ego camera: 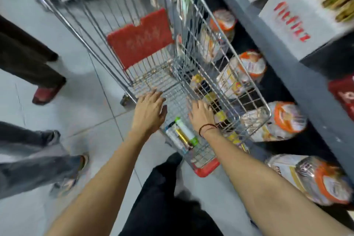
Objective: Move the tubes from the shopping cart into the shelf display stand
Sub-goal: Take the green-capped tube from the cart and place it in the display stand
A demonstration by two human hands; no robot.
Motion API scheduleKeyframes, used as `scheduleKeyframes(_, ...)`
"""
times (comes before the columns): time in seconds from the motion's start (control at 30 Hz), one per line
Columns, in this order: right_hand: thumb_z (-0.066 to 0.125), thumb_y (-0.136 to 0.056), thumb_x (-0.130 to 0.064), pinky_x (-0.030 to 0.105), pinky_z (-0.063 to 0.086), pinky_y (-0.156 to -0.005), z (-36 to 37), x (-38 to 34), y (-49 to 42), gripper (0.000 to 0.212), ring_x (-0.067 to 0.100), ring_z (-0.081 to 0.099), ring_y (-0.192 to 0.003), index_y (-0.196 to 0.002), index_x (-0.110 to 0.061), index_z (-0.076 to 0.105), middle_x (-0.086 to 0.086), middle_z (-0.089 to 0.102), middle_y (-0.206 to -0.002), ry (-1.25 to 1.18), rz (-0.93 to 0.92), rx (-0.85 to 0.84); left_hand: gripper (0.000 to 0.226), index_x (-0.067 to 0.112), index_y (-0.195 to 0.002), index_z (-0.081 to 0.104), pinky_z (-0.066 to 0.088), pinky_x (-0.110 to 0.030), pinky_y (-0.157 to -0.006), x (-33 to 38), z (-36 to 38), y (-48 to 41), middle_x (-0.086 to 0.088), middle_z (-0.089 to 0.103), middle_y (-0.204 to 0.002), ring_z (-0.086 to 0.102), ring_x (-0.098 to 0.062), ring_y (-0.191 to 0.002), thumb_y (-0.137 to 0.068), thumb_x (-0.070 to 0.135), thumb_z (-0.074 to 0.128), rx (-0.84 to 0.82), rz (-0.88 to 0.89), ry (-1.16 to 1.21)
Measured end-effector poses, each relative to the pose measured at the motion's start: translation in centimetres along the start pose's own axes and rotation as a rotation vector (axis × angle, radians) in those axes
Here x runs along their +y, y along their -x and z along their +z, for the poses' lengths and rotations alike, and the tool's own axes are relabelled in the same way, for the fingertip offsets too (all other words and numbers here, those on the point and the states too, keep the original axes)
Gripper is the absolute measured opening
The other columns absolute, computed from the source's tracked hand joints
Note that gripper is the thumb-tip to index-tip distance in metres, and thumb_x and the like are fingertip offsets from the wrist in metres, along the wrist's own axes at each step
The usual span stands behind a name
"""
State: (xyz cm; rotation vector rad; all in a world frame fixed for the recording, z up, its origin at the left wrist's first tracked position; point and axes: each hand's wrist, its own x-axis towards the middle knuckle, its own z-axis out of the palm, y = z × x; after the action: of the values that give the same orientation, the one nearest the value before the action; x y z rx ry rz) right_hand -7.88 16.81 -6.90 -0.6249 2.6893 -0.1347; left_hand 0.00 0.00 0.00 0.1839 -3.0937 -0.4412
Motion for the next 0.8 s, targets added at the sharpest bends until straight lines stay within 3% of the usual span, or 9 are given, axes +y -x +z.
scheduleKeyframes(0.13, 0.047, -0.092, -0.019, 0.043, 0.047, -0.089, 4.7, 1.2, -1.4, 0.032, 0.037, 0.053, -0.111, -0.119, -0.002, 0.052, 0.022, 0.056, -0.118, -0.133, 0.156, -0.219, 0.023, 0.009, -0.081, 0.068, 0.04, -0.038, -0.073, -0.4, 0.8, -0.7, -0.01, 0.072, -0.082, 0.064, -0.029, -0.078, -0.084, 0.021, 0.049, 0.023, -0.002, -0.032)
scheduleKeyframes(0.27, 0.047, -0.093, -0.014, 0.041, 0.044, -0.097, 7.7, 1.3, -3.1, 0.031, 0.036, 0.051, -0.116, -0.119, 0.002, 0.052, 0.024, 0.053, -0.126, -0.233, 0.219, -0.388, 0.025, 0.01, -0.08, 0.067, 0.036, -0.038, -0.077, -0.7, 1.5, -0.4, -0.007, 0.072, -0.077, 0.064, -0.027, -0.075, -0.087, 0.023, 0.047, 0.085, 0.002, -0.022)
scheduleKeyframes(0.43, 0.061, -0.087, -0.026, 0.039, 0.048, -0.09, 10.2, -0.4, -5.5, 0.04, 0.032, 0.056, -0.108, -0.118, -0.004, 0.052, 0.018, 0.058, -0.121, -0.388, 0.224, -0.342, 0.023, 0.012, -0.083, 0.068, 0.035, -0.036, -0.083, -0.6, 1.6, -0.3, -0.003, 0.073, -0.079, 0.065, -0.023, -0.079, -0.088, 0.022, 0.048, 0.166, 0.023, 0.042)
scheduleKeyframes(0.6, 0.058, -0.089, -0.022, 0.037, 0.05, -0.08, 11.1, -1.5, -6.9, 0.035, 0.032, 0.059, -0.103, -0.119, -0.005, 0.051, 0.015, 0.06, -0.116, -0.281, 0.154, -0.332, 0.023, 0.012, -0.082, 0.068, 0.036, -0.035, -0.081, -0.7, 1.9, -0.2, -0.001, 0.072, -0.078, 0.065, -0.022, -0.08, -0.088, 0.022, 0.049, 0.194, 0.034, 0.045)
scheduleKeyframes(0.8, 0.054, -0.092, -0.015, 0.041, 0.05, -0.086, 10.5, -1.4, -7.0, 0.027, 0.035, 0.058, -0.104, -0.116, -0.003, 0.053, 0.019, 0.059, -0.116, -0.207, 0.08, -0.342, 0.024, 0.012, -0.08, 0.068, 0.035, -0.035, -0.081, -0.6, 1.9, -0.2, -0.001, 0.072, -0.074, 0.065, -0.023, -0.075, -0.088, 0.023, 0.047, 0.205, 0.029, 0.035)
